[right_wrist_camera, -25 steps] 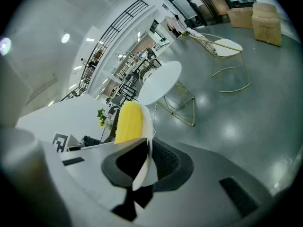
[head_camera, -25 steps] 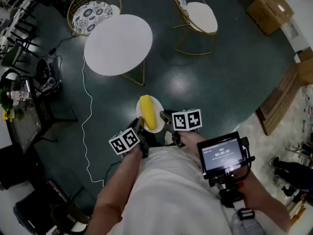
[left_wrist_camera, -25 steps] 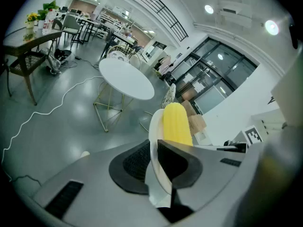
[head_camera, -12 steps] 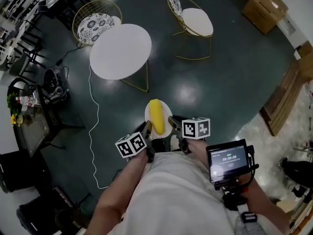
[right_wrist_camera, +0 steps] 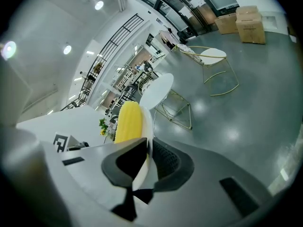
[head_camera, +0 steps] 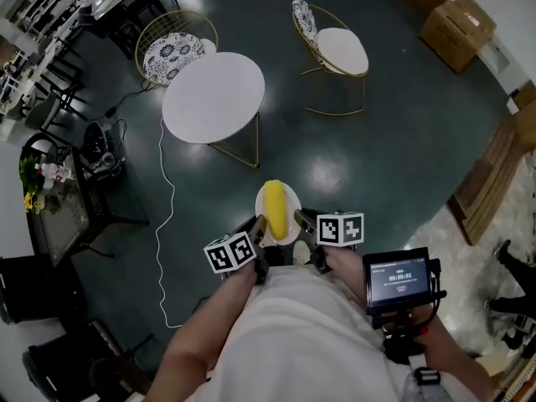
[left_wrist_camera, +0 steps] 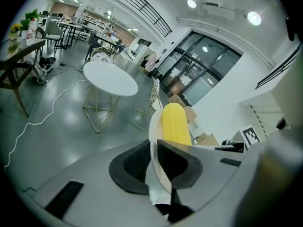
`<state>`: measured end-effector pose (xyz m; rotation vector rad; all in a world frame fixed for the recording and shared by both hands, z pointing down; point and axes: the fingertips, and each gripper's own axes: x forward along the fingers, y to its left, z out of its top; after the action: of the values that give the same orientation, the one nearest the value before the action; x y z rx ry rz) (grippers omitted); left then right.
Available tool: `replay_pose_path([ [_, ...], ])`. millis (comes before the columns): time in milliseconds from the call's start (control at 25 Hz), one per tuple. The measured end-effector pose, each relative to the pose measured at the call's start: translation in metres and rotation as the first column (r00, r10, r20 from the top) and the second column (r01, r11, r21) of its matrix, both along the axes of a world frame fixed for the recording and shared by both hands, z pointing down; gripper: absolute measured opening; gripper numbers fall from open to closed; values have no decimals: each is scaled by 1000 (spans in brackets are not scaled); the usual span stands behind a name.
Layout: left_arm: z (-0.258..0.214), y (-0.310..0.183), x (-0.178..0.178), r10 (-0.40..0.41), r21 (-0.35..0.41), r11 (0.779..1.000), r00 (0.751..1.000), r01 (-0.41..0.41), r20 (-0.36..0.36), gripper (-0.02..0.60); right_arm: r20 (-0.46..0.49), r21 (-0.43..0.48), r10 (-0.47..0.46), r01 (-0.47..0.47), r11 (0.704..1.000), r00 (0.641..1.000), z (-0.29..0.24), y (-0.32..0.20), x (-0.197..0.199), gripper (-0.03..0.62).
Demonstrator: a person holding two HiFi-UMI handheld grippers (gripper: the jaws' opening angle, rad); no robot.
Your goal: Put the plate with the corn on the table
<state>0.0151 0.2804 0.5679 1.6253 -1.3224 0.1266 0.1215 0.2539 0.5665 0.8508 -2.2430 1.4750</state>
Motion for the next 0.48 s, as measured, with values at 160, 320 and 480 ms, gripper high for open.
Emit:
replay_pose_path([
  [160,-8,-2,17,-9,2,1000,1000,9,-4,52,2,0,-7,7,1000,1000,-7,-3,16,43],
  [320,-1,1,12,-14,6,1000,1000,14,-6,52,5,6,-7,7,1000,1000,-2,0,11,43],
  [480,-5,0,13,-15,4,1000,1000,15,-1,52,12,3,-5,5,1000,1000,-2,-1,12,43],
])
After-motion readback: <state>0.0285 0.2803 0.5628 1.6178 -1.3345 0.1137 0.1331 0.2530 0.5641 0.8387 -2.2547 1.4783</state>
